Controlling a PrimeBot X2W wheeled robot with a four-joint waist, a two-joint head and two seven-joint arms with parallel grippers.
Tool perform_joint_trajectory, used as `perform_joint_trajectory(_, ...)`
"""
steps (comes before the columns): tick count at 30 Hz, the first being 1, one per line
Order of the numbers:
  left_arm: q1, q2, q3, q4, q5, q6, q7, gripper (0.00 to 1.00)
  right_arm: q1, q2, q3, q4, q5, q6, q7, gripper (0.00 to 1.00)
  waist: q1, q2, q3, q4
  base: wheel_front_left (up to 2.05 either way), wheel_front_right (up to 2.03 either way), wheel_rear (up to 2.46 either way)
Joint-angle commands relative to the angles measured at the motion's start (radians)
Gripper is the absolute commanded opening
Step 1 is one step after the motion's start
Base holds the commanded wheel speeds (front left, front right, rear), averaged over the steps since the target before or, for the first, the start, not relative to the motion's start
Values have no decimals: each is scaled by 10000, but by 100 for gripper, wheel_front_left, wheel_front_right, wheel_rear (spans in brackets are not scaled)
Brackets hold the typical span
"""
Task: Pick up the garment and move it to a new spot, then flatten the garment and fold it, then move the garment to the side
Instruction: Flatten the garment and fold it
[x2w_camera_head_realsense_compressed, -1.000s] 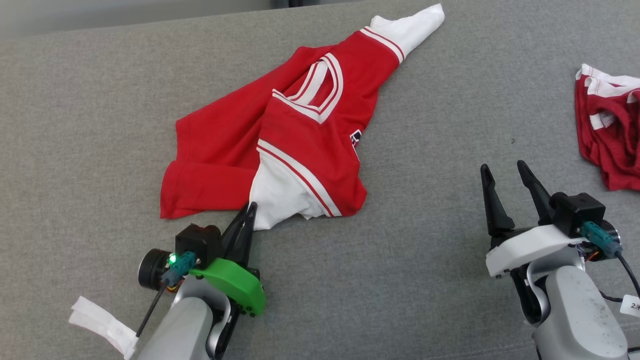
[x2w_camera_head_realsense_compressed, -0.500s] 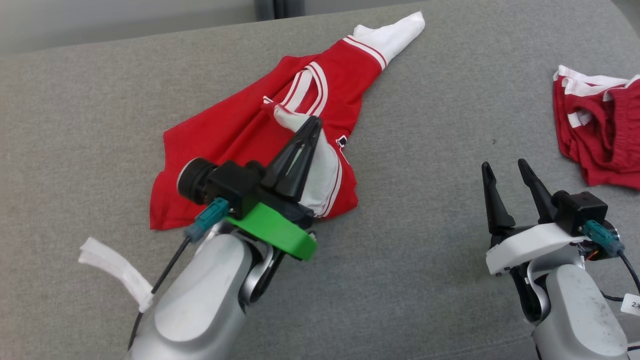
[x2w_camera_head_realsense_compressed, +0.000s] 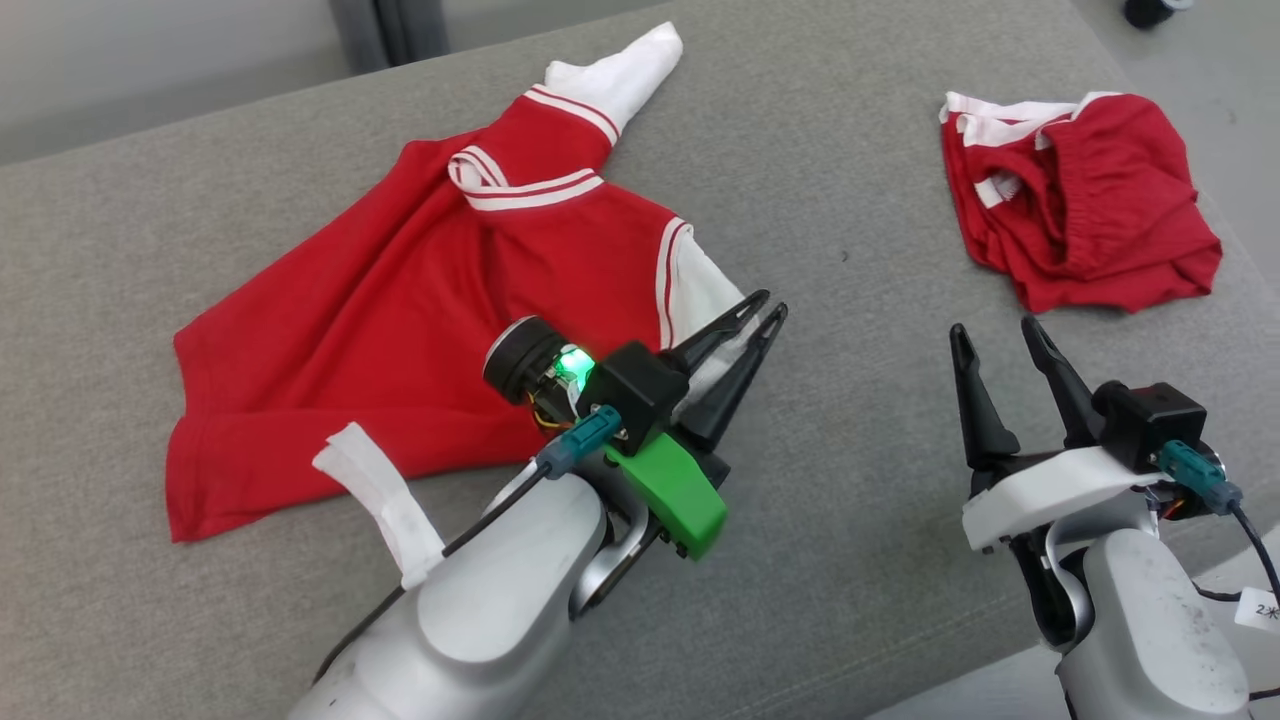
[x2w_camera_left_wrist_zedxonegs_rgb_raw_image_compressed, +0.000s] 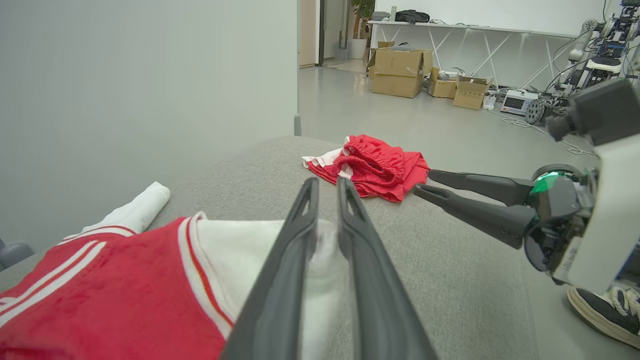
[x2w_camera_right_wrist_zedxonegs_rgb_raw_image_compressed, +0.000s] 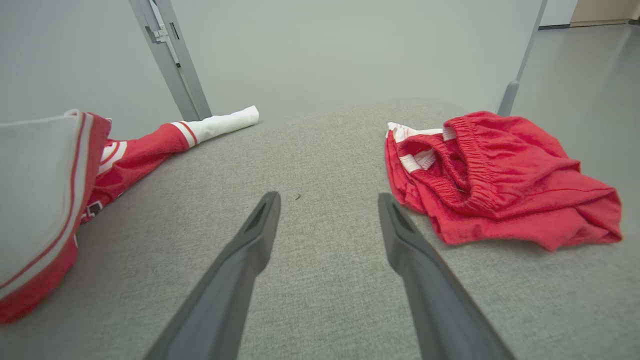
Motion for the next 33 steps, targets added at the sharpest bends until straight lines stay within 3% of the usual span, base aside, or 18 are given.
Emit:
perform_joint_trajectory(1, 235, 40, 94, 100, -18, -32, -1, 100, 105, -26, -70, -53, -62, -17, -43, 100, 0, -1, 59, -395, 0, 0, 0)
perform_joint_trajectory(8, 940, 3, 1098, 254, 279, 4, -1, 100, 247, -21, -273, -52, -277, -17, -44, 100, 0, -1, -173, 277, 0, 0, 0)
perform_joint_trajectory(21, 2621, 381, 4465, 178, 1175, 828, -1, 100, 158, -33, -54, -24, -483, -17, -43, 100, 0, -1, -721, 1889, 0, 0, 0)
perform_joint_trajectory(33, 4705, 425, 7355, -250, 1862, 892, 1, 100, 756, -35, 47, 165, -608, -17, -43, 100, 0, -1, -1322, 2512, 0, 0, 0)
